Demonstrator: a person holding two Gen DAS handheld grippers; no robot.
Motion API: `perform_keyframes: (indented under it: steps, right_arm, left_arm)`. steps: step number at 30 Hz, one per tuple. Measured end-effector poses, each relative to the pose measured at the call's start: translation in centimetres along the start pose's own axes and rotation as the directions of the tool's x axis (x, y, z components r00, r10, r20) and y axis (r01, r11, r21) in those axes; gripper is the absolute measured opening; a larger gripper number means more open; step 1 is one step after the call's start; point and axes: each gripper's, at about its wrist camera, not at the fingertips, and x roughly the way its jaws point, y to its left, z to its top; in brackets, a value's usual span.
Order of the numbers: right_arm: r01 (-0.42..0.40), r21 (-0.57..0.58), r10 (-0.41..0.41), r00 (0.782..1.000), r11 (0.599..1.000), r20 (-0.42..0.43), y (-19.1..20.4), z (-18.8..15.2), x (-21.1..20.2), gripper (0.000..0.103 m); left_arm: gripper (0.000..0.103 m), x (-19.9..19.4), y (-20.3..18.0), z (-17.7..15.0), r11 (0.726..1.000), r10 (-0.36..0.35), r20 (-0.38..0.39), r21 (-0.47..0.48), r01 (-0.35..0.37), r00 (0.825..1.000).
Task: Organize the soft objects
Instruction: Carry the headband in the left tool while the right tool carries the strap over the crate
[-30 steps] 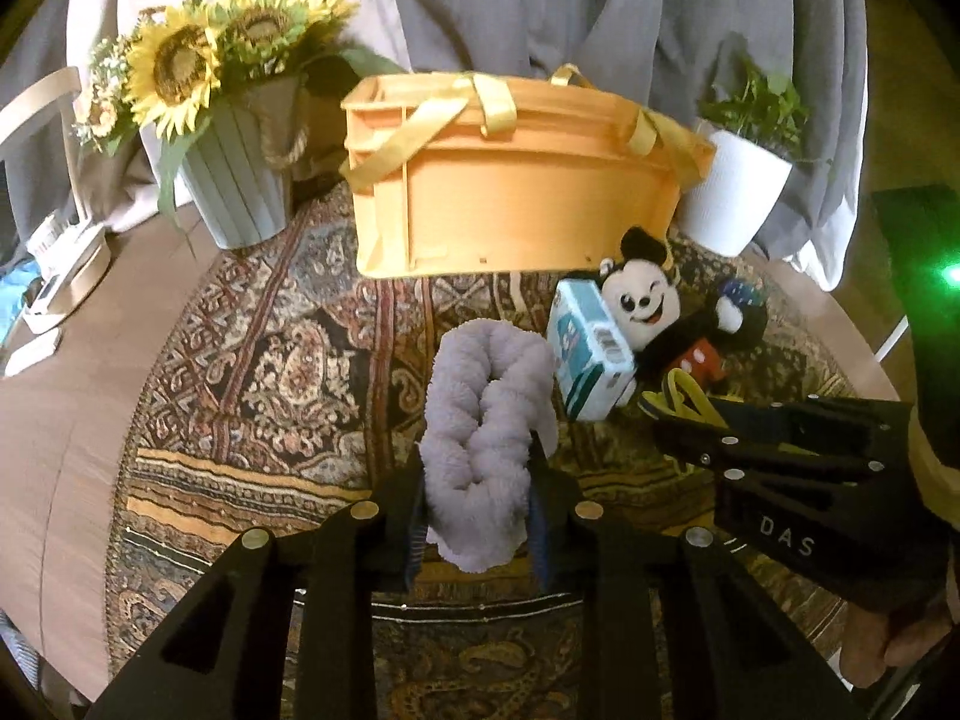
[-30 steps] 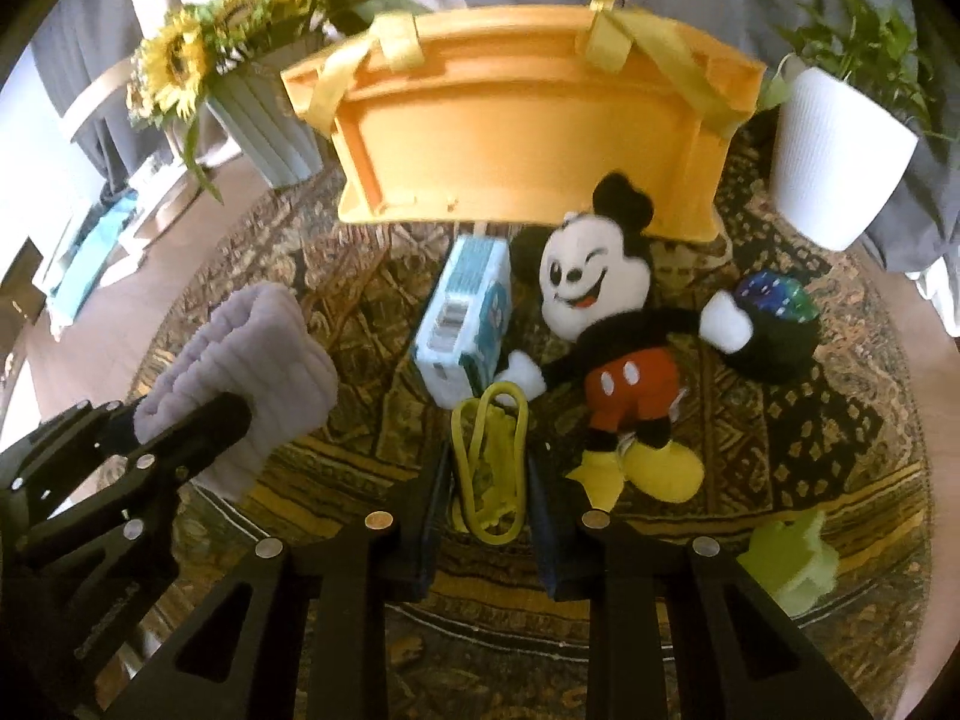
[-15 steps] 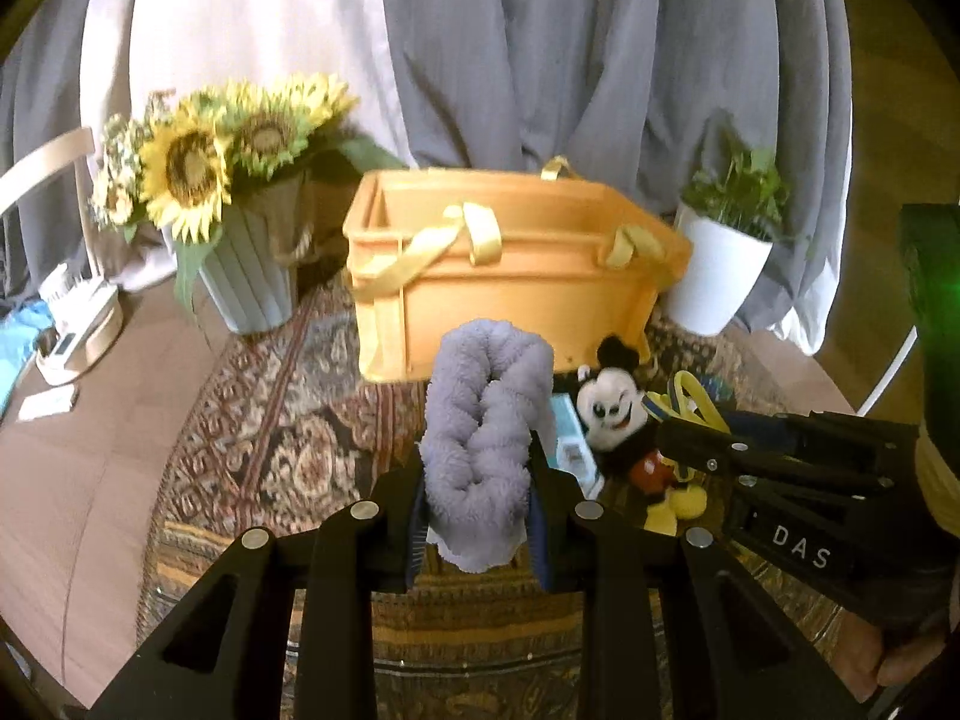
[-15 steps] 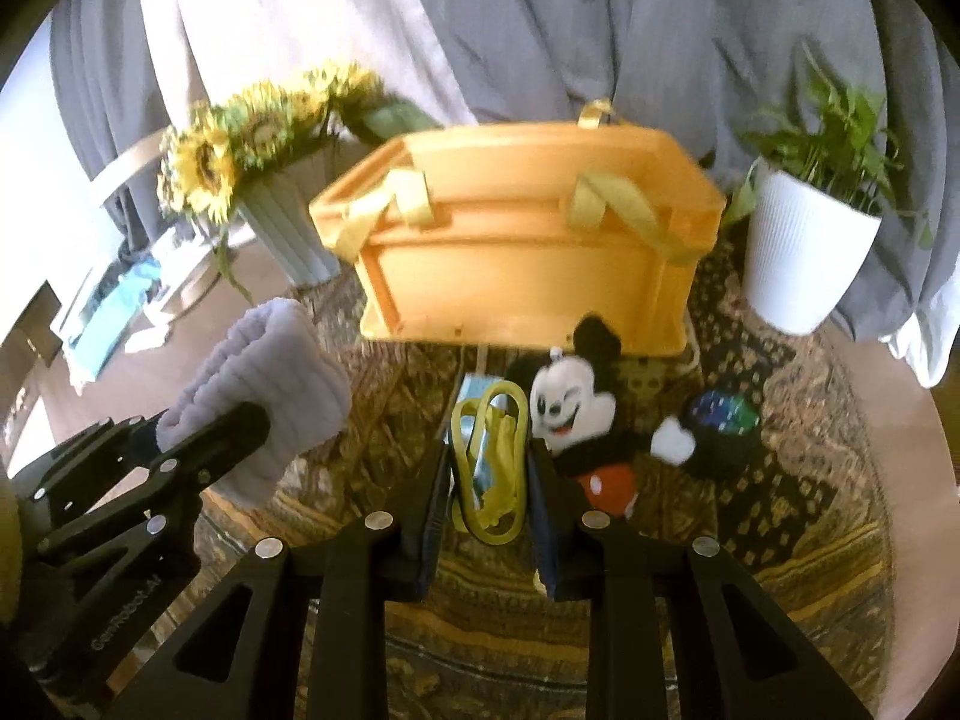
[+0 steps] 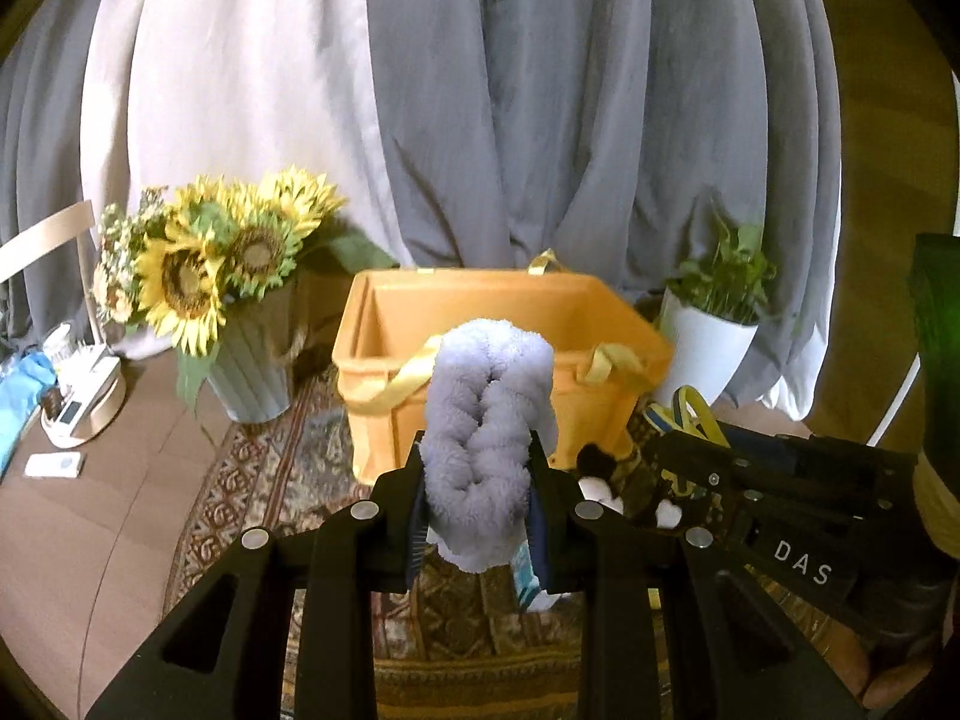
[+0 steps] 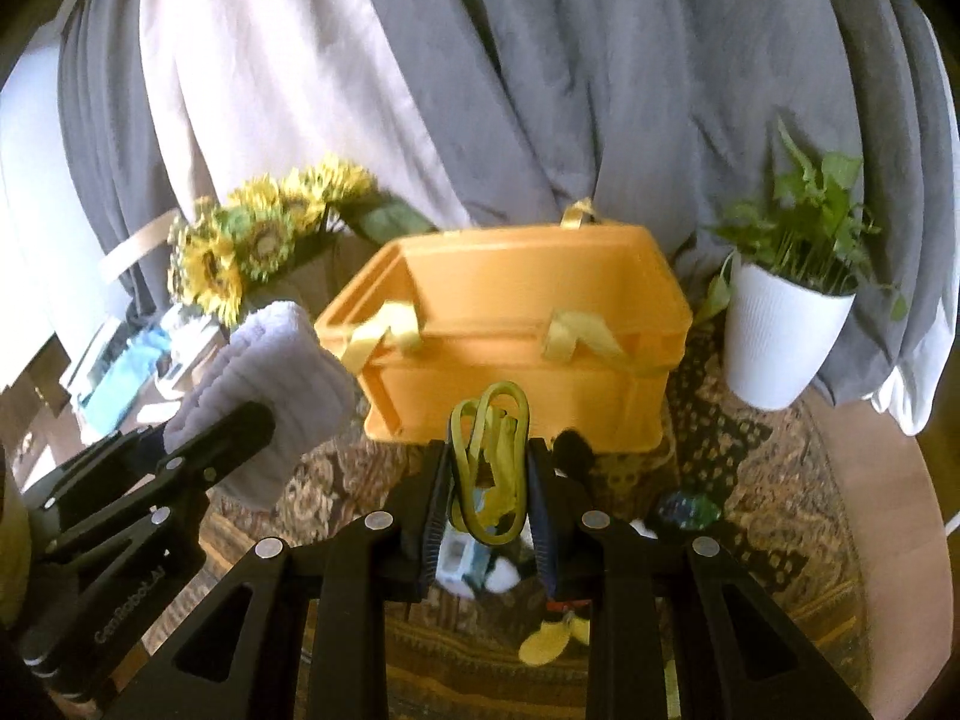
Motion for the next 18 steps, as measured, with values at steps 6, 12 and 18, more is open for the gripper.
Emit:
perform_keyframes:
  steps: [6, 12, 18]
  right_arm:
    - [-0.001, 0.011, 0.000, 0.998, 1.000, 0.055, -0.7, 2.0, -0.5, 0.026]
    - [-0.005, 0.014, 0.004, 0.996, 1.000, 0.089, -1.2, 3.9, -0.5, 0.026]
    - [-0.009, 0.016, 0.007, 0.993, 1.000, 0.119, -1.8, 5.5, -0.2, 0.026]
  left_arm:
    - [0.028, -0.1, -0.5, 1.8, 1.000, -0.007, 0.038, -0.003, 0.007, 0.999]
    - [0.028, 0.1, -1.0, 3.5, 1.000, -0.004, 0.078, 0.009, 0.004, 0.997]
    - [0.028, 0.5, -1.3, 5.3, 1.000, -0.002, 0.112, 0.014, 0.001, 0.994]
